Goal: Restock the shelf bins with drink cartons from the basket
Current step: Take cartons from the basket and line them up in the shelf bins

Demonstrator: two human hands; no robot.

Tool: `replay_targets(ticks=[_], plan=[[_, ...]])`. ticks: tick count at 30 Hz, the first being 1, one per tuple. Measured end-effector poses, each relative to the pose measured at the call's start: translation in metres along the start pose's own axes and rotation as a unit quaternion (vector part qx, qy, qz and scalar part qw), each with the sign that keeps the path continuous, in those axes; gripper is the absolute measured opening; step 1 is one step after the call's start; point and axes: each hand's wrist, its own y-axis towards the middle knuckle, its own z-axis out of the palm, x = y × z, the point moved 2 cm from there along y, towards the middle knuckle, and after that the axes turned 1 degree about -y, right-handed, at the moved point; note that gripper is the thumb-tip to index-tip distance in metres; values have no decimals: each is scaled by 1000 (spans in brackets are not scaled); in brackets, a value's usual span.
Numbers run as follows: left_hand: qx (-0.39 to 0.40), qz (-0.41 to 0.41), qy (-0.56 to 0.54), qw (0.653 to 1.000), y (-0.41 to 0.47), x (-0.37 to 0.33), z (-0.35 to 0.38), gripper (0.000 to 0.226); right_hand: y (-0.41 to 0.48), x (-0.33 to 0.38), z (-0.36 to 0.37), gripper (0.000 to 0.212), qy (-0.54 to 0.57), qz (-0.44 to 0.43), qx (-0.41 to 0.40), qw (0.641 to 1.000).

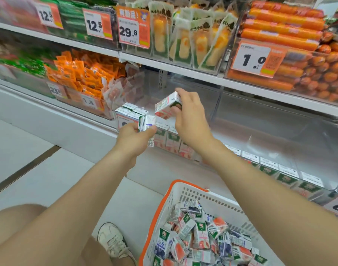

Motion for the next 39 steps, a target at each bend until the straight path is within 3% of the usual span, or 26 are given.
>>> replay_targets(ticks=[3, 6, 13, 16, 22, 25, 30, 34, 39], plan=[[27, -26, 0, 999, 14, -1, -3, 27, 35, -3, 25, 50, -79, -4, 13, 997], [30, -26, -11, 999, 25, -6, -7, 17, 62, -8, 44, 35, -135, 31, 95, 986], [17, -49, -42, 998, 42, -5, -12, 22, 76, -12, 89, 27, -63, 118, 217, 967], [22, -43, -34, 998, 42, -5, -8, 21, 72, -17, 80, 36, -36, 116, 245, 962], [80, -7, -35, 996, 15, -18, 13, 26, 34, -6, 16, 30, 104, 23, 144, 984], [134, 12, -65, 989, -8, -25, 39, 21, -3, -18, -22, 23, 72, -9, 113, 991], [233, 62, 9, 970, -49, -30, 91, 25, -58, -62, -83, 18, 76, 27, 69, 994], [267, 125, 42, 955, -78, -33, 131, 26, -88, -90, -128, 20, 88, 54, 42, 994], [260, 223, 75, 937, -112, -37, 179, 27, -115, -122, -184, 53, 86, 107, 45, 990]])
